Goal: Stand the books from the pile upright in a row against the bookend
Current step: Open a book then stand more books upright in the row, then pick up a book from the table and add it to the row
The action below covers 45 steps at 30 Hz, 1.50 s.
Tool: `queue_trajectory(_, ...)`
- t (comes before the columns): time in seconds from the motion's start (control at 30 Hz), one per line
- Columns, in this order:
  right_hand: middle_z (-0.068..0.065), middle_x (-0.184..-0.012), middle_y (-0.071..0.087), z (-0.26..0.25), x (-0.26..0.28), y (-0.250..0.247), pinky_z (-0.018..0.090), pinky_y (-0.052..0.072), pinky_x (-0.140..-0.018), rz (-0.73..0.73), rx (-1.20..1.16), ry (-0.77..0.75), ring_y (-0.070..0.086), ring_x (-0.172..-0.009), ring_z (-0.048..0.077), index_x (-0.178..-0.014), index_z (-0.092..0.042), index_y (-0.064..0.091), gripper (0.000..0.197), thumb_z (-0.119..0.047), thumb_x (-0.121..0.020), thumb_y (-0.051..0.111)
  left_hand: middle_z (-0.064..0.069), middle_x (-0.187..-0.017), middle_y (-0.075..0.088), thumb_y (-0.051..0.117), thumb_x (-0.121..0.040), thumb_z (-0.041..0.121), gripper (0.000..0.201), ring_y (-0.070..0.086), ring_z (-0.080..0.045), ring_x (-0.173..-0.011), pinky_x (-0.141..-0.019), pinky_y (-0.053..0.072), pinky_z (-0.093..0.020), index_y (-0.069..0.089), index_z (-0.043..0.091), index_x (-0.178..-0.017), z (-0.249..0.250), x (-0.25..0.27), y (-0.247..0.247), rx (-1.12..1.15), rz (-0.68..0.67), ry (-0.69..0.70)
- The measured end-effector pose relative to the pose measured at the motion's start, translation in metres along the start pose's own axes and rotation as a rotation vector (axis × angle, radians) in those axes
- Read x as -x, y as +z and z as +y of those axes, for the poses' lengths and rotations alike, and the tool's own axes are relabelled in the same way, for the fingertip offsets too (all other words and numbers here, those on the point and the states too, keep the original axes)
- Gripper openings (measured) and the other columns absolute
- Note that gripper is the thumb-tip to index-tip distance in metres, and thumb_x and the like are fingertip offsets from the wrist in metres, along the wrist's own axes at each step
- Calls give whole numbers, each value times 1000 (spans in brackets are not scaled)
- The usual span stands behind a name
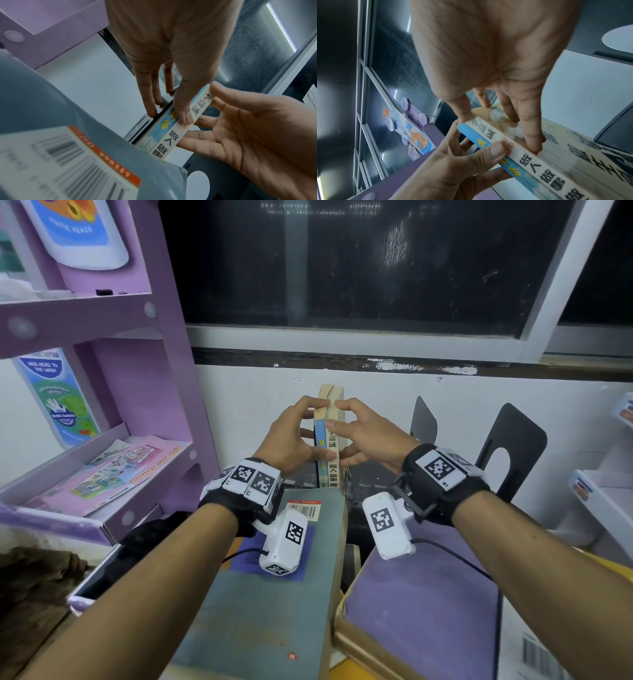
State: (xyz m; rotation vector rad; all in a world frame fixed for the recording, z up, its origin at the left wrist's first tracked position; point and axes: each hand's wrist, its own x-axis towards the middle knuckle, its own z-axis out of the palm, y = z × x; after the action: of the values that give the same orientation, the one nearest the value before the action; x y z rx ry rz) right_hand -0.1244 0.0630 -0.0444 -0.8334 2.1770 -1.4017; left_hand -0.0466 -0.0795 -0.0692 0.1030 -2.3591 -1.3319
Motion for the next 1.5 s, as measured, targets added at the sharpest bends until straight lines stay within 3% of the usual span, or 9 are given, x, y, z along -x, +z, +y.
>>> queue_trajectory(0.17, 14, -131, 57, -2, 4, 0, 46, 57, -85, -17, -22, 17, 70, -93, 32, -145, -32, 28, 57, -34, -95, 57, 5, -116, 54, 86, -65, 6, 82, 62, -14, -97, -77, 59, -38, 44, 31, -130, 1, 2, -1, -12, -20, -14)
queue_trajectory(0.53, 11, -135, 54, -10, 16, 5, 44, 57, -86, -14, -53, 65, 68, -100, 30, -149, -33, 18, 72, -19, -93, 61, 11, -105, 54, 80, -75, 13, 81, 71, -20, -86, -73, 60, -40, 34, 35, -139, 8, 10, -2, -13, -65, -87)
queue_trajectory(0.73, 5, -145, 46, -20, 31, 13, 48, 54, -91, 19, 100, 82, 60, -114, 28, -151, -33, 8, 88, -30, -85, 66, 0, -118, 57, 80, -75, 26, 85, 70, -21, -89, -84, 56, -42, 28, 38, -141, 7, 20, -8, -95, -70, -141)
queue_trajectory(0.83, 5, -149, 42, -26, 41, 15, 48, 51, -95, 28, 148, 91, 53, -122, 27, -152, -29, 7, 88, -32, -86, 65, 3, -119, 57, 80, -76, 30, 84, 66, -21, -96, -78, 54, -35, 27, 36, -141, 7, 28, -13, -141, -59, -184)
queue_trajectory(0.93, 5, -148, 40, -31, 52, 17, 47, 50, -96, 42, 200, 108, 50, -124, 26, -153, -22, 11, 81, -34, -90, 61, 3, -118, 57, 78, -78, 31, 81, 63, -20, -94, -68, 48, -26, 29, 32, -142, 11, 39, -18, -165, -47, -206)
queue_trajectory(1.1, 7, -142, 44, -36, 72, 26, 47, 51, -95, 46, 263, 127, 52, -118, 27, -151, -16, 15, 80, -38, -89, 61, 3, -119, 58, 73, -83, 33, 71, 59, -16, -89, -66, 43, -22, 33, 29, -141, 19, 63, -30, -226, -28, -231)
queue_trajectory(1.3, 5, -137, 45, -34, 99, 49, 45, 47, -98, -17, 333, 127, 50, -118, 26, -143, -11, 32, 68, -39, -88, 61, 0, -122, 58, 69, -85, 34, 64, 57, -21, -106, -87, 42, -30, 37, 25, -140, 17, 97, -45, -224, 1, -316)
queue_trajectory(1.43, 3, -112, 50, -30, 115, 70, 33, 42, -78, -66, 408, 138, 49, -105, 22, -121, -11, 50, 46, -41, -88, 61, -3, -123, 55, 69, -85, 32, 61, 55, -24, -112, -96, 43, -35, 39, 24, -138, 9, 121, -52, -184, 23, -389)
queue_trajectory(1.5, 9, -113, 54, -28, 124, 78, 32, 42, -82, -80, 443, 153, 52, -105, 24, -125, -5, 52, 46, -36, -92, 58, -6, -127, 53, 70, -85, 31, 61, 54, -26, -115, -101, 42, -38, 40, 21, -138, 3, 132, -55, -179, 28, -429)
